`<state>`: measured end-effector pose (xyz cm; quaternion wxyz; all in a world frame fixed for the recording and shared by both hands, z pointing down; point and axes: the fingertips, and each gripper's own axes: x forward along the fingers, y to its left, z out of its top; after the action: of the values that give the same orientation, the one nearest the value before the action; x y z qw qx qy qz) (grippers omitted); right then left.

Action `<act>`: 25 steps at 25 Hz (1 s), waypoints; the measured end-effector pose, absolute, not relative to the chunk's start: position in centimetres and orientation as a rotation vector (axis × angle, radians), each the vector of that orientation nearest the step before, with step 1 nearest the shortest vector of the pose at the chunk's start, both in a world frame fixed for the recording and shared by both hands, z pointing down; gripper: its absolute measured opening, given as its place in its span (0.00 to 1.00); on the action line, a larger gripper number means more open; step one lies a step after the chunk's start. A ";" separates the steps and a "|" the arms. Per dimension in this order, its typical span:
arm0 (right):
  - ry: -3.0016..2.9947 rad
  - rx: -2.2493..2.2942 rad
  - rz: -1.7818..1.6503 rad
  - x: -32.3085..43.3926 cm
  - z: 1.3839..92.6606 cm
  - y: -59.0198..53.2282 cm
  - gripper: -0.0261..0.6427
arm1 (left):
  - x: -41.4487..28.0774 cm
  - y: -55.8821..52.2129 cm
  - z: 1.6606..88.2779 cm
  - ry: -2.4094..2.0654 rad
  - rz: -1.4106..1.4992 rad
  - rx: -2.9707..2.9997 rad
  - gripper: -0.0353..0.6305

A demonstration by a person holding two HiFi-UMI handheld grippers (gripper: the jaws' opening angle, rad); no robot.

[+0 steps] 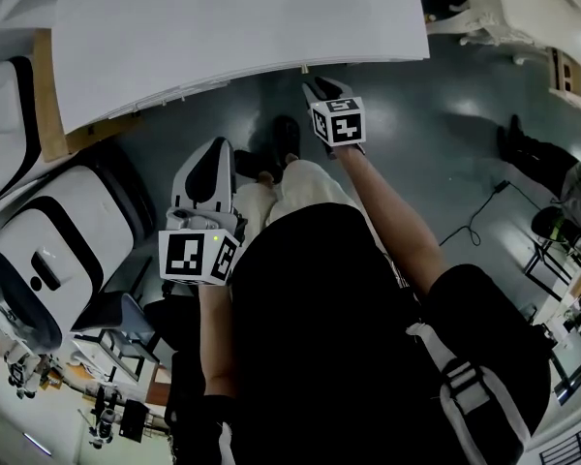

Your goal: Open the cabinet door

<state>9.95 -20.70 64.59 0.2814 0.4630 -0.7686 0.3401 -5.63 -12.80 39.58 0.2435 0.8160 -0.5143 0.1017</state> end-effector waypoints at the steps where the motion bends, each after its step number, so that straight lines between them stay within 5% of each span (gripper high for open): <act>1: -2.049 1.242 0.917 10.0 65.1 -20.9 0.23 | -5.5 -12.9 39.6 -1.404 0.282 2.227 0.09; 25: -1.890 1.261 0.959 9.7 72.4 -24.0 0.24 | -5.0 -12.4 42.2 -1.379 0.343 2.159 0.09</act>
<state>9.73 -23.96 72.45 0.3311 0.4825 -0.7232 0.3670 -5.04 -12.36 42.19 0.2748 0.8032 -0.5129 0.1277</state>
